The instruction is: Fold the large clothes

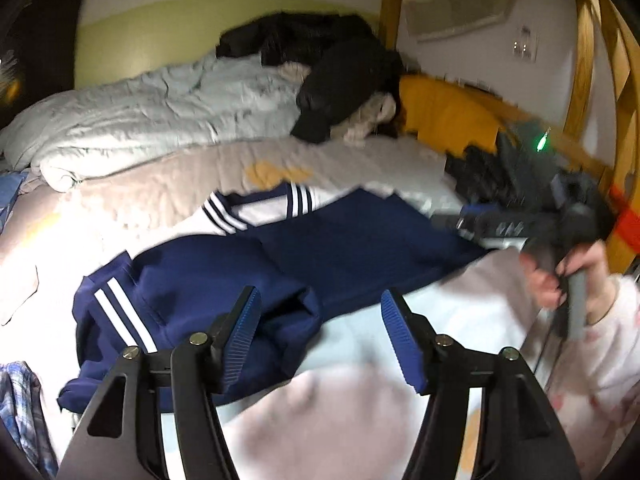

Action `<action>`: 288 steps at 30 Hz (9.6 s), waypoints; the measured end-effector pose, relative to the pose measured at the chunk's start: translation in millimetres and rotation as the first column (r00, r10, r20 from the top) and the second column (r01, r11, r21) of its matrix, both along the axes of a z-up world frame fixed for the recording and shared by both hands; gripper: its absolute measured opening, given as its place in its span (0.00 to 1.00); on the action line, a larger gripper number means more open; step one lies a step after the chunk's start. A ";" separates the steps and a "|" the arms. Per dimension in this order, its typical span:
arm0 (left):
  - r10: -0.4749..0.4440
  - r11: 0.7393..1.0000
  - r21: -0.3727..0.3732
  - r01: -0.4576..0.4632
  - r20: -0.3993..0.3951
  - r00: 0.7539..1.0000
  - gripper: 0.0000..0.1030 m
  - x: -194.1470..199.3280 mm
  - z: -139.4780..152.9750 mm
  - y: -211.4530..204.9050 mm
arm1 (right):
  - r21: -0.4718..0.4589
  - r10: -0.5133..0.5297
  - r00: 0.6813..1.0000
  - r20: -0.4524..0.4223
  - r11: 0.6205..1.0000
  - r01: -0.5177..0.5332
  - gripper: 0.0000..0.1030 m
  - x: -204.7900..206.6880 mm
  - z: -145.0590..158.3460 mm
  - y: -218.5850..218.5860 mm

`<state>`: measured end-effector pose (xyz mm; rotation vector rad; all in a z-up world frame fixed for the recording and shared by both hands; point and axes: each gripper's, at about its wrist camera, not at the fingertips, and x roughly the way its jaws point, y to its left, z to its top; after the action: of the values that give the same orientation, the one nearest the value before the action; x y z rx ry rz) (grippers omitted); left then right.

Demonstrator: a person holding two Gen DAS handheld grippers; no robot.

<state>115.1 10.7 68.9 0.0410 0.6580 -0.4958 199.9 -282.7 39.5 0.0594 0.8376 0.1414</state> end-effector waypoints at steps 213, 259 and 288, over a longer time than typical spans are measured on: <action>0.359 0.869 0.388 -0.308 -0.065 0.931 1.00 -78.3 -124.8 -1.9 | -0.615 0.240 0.971 0.002 0.766 -0.188 1.00 -138.4 -91.1 77.9; 0.382 0.912 0.193 -0.362 -0.083 0.920 0.12 -71.1 -19.5 65.7 | -0.123 0.109 0.987 0.116 0.988 -0.094 0.17 -149.9 -2.0 28.0; 0.330 0.863 0.392 -0.318 0.037 0.943 0.85 126.9 -55.4 39.7 | -0.276 0.057 0.991 0.118 0.961 -0.022 0.35 68.1 -26.9 52.3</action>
<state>242.0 50.4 13.6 0.2990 0.7711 -0.0310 268.0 -230.4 12.6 -0.2251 0.7272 0.0649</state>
